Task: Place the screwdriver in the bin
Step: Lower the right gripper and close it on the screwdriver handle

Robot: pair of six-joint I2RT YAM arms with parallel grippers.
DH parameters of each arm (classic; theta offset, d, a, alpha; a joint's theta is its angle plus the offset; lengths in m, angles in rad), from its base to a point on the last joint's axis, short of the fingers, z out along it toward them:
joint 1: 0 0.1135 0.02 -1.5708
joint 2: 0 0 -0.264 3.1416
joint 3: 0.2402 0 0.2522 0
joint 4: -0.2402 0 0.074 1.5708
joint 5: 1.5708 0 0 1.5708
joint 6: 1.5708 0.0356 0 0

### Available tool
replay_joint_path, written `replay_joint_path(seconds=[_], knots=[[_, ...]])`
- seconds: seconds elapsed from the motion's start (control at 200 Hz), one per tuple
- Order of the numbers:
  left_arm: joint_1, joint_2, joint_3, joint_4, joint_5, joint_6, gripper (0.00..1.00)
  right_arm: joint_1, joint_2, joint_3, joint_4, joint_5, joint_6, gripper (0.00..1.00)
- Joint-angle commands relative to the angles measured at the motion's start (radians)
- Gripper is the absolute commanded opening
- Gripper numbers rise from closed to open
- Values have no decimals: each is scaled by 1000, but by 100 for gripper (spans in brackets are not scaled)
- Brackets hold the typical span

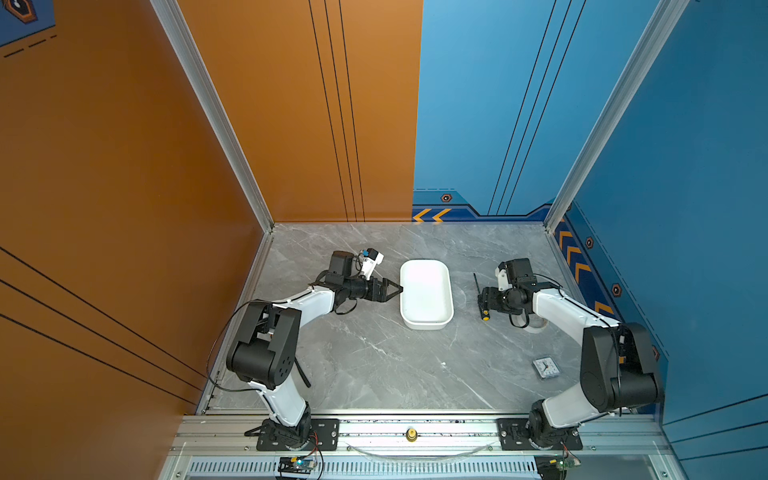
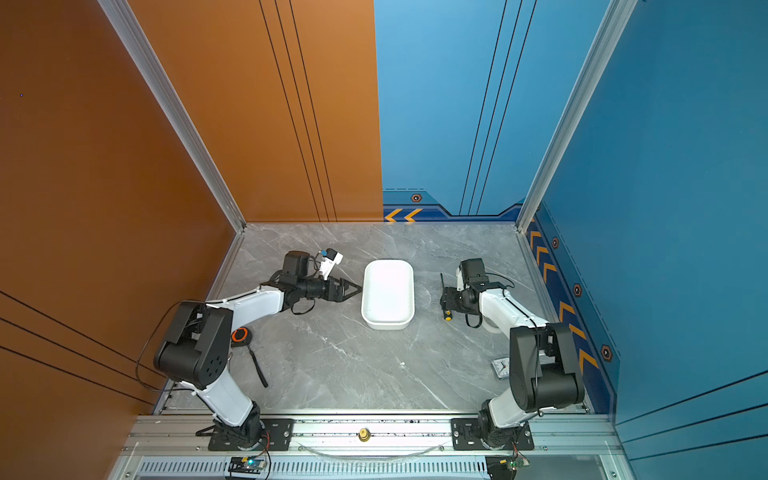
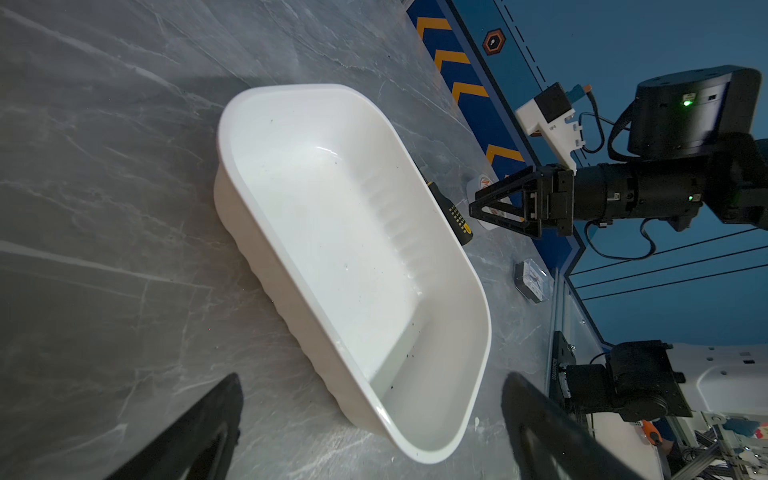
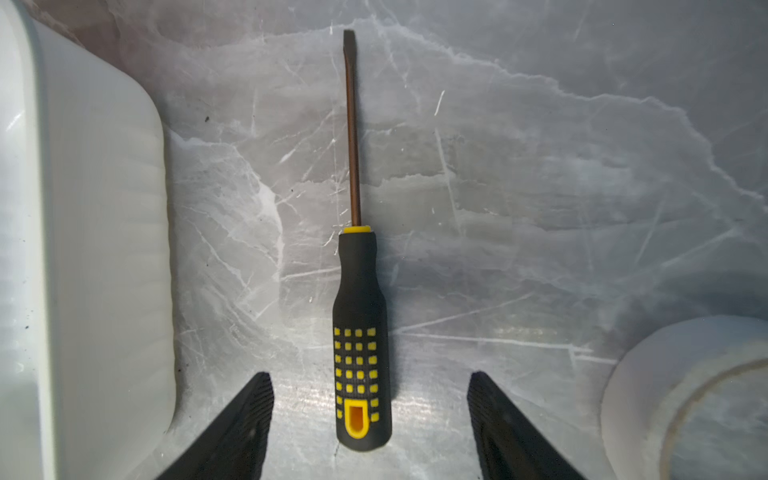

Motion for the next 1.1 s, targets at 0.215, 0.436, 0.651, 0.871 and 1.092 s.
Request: replay_joint_path(seconds=[0.215,0.436,0.651,0.871,1.092], knots=[[-6,24,-1,-12,67,-7,98,34,74,48,-60,11,-16,64],[-5,27,-4,-12,61,2,98,45,114,68,-73,37,-18,55],[-4,38,-2,-13,57,3,98,47,150,91,-76,50,-19,49],[0,25,-14,-14,52,20,98,63,187,116,-96,80,-19,41],[6,22,-16,-19,58,24,98,67,201,119,-99,93,-17,30]])
